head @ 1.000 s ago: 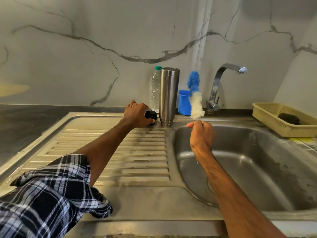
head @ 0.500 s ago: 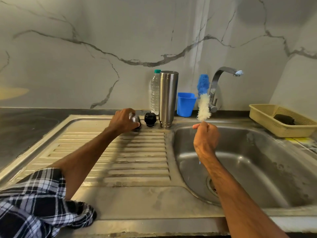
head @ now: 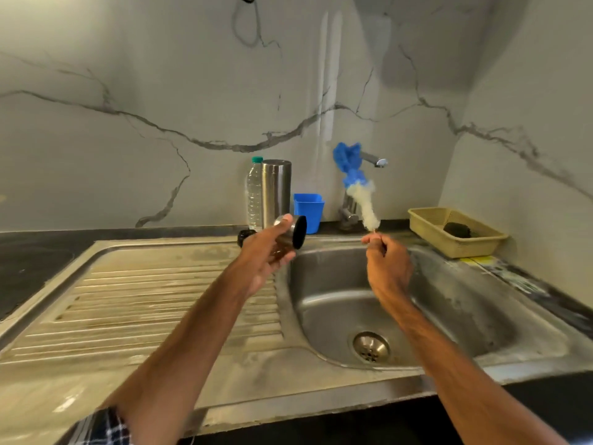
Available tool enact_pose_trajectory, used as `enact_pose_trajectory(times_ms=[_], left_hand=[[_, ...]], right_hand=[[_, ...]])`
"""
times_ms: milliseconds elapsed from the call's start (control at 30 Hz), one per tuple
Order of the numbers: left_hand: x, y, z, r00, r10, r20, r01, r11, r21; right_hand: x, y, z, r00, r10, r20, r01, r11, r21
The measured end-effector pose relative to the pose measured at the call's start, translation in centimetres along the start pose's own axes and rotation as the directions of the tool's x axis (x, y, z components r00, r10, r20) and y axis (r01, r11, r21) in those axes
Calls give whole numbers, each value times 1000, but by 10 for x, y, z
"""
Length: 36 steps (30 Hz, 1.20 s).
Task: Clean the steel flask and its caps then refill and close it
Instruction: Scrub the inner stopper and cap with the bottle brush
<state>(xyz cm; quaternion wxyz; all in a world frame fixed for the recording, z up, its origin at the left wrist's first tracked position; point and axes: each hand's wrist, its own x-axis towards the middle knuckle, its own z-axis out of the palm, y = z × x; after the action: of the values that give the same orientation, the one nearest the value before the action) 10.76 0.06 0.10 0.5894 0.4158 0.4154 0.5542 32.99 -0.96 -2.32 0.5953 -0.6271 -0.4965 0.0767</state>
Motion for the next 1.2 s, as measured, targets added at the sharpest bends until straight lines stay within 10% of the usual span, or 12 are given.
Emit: enact_pose_trajectory(times_ms=[767,1200], left_hand=[[15,-11,-19,989,-30,-146,-19,947,-321],[15,-24,-7,989,137,-59,-138,990,-7]], right_hand=[[0,48,-30,945,-143,294,151,988,-7],[-6,44,-32,888,-392,239,432,890,-148]])
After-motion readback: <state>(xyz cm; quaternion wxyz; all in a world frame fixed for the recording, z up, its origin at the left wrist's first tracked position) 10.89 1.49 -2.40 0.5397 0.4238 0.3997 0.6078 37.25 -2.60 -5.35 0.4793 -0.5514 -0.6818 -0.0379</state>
